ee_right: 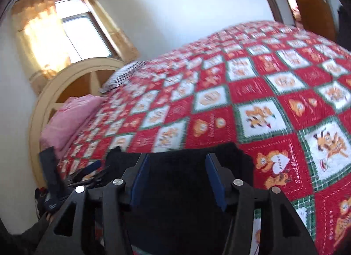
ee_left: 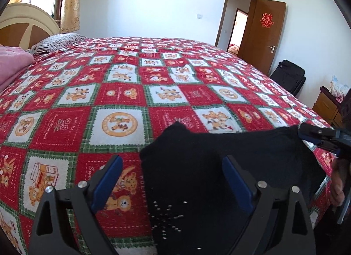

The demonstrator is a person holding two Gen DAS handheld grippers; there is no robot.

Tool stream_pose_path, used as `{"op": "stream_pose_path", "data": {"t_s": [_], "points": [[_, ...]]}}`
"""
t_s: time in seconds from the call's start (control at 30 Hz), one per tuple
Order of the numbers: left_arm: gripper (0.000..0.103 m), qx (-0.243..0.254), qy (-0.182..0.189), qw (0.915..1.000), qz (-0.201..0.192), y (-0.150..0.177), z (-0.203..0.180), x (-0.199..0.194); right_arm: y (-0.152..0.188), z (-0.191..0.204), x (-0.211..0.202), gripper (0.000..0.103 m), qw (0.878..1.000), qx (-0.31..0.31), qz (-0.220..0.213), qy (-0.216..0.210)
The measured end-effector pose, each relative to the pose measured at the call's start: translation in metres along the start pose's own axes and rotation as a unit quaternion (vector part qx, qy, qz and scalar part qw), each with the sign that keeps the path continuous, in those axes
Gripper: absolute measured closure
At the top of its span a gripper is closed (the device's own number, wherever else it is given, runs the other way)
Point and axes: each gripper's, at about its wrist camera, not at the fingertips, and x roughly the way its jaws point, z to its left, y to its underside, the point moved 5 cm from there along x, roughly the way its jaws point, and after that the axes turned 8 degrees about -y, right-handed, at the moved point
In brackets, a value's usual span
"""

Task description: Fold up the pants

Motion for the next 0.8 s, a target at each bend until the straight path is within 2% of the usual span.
{"op": "stream_pose_path", "data": {"t_s": [0.1, 0.13, 0.2, 0.27, 0.33, 0.43, 0.5, 0.57, 0.67, 0.73, 0.8], "points": [[0.003, -0.014, 0.002, 0.9998, 0.013, 0.006, 0.008, 0.008, 0.009, -0.049, 0.007, 0.045, 0.995, 0.064, 0.013, 0.081], [0.003, -0.022, 0.007, 0.9996, 0.017, 0.006, 0.009, 0.008, 0.015, -0.066, 0.007, 0.045, 0.992, 0.105, 0.022, 0.069], [0.003, -0.021, 0.006, 0.9997, 0.015, 0.006, 0.009, 0.003, 0.017, -0.071, -0.004, 0.045, 0.99, 0.136, 0.009, 0.033], [0.003, -0.012, 0.003, 0.9999, 0.003, 0.005, 0.008, -0.007, 0.013, -0.066, -0.024, 0.045, 0.991, 0.122, -0.011, 0.055], [0.003, -0.012, 0.007, 0.9999, -0.003, 0.006, 0.008, -0.017, 0.011, -0.049, -0.048, 0.045, 0.993, 0.089, -0.041, 0.058], [0.003, -0.007, 0.01, 0.9999, -0.012, 0.009, 0.008, -0.027, 0.013, -0.013, -0.067, 0.045, 0.998, 0.044, -0.052, 0.006], [0.003, 0.004, 0.008, 0.9999, -0.009, 0.015, 0.007, -0.027, 0.024, 0.008, -0.067, 0.045, 0.999, 0.008, -0.035, -0.016], [0.003, 0.015, 0.0, 0.9998, 0.012, 0.025, 0.008, -0.018, 0.041, 0.024, -0.053, 0.045, 1.0, -0.024, 0.006, -0.018], [0.0, 0.008, 0.005, 0.9995, 0.029, 0.034, 0.014, -0.008, 0.066, 0.009, -0.028, 0.046, 0.997, -0.022, 0.063, 0.044], [0.0, 0.006, 0.01, 0.9997, 0.023, 0.033, 0.017, -0.007, 0.071, 0.001, -0.025, 0.046, 0.998, -0.016, 0.052, 0.027], [0.0, 0.007, 0.008, 0.9997, 0.022, 0.032, 0.015, -0.008, 0.069, 0.003, -0.025, 0.046, 0.998, -0.027, 0.057, 0.029]]}}
